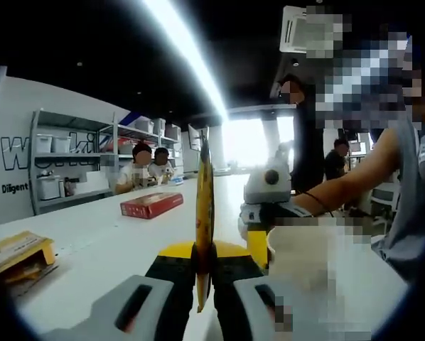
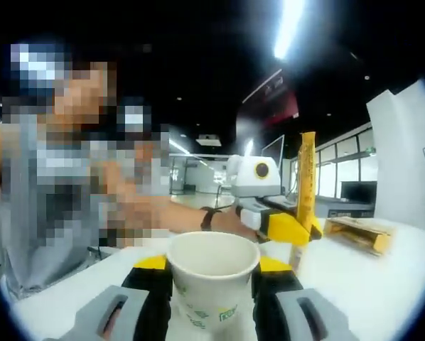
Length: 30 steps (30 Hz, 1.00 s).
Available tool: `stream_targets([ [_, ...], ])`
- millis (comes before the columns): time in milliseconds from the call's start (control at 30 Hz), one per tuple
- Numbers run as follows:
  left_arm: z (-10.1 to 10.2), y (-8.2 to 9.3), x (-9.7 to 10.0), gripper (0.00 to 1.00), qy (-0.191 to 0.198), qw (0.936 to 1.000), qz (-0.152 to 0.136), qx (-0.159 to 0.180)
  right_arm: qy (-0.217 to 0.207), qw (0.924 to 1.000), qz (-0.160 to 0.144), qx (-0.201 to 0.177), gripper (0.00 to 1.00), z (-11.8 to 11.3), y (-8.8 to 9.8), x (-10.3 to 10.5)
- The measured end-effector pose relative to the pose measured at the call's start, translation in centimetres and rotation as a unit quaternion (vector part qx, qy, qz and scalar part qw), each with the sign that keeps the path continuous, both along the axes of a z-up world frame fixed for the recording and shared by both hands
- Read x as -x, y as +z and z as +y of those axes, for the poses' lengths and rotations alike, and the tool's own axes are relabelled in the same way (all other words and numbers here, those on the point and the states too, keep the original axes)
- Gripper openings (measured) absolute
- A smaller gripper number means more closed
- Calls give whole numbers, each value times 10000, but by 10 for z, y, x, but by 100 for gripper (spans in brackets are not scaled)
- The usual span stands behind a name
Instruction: Tear open the coffee pouch, take out the coffee, and pour the coffee from the pouch into the cup
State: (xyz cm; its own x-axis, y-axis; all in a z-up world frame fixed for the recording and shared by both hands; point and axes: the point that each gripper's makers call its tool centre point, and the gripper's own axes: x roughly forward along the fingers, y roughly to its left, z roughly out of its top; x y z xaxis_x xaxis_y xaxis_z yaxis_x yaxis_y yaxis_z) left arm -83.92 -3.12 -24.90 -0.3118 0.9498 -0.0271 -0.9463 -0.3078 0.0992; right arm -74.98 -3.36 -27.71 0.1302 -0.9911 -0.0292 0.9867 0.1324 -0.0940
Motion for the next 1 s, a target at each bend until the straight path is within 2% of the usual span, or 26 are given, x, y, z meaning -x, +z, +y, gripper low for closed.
stream_targets([
  [200,2,5,-4,10,-64,9999,-32,-119,-70,10000,6,-6,45,-1,0,0],
  [333,2,5,-1,10,3,9999,-19,-112,-40,10000,35,-3,45,-7,1,-5],
  [633,-4,7,9,10,267,9995,-95,-166,-76,10000,42,-1,45,-6,1,-3],
  [867,-4,15,7,10,268,9986,-185,-413,-222,9997,126,-19,46,-6,1,0],
  [1000,-5,13,4,10,272,9987,-179,-400,-244,9996,127,-37,46,-10,0,-6],
])
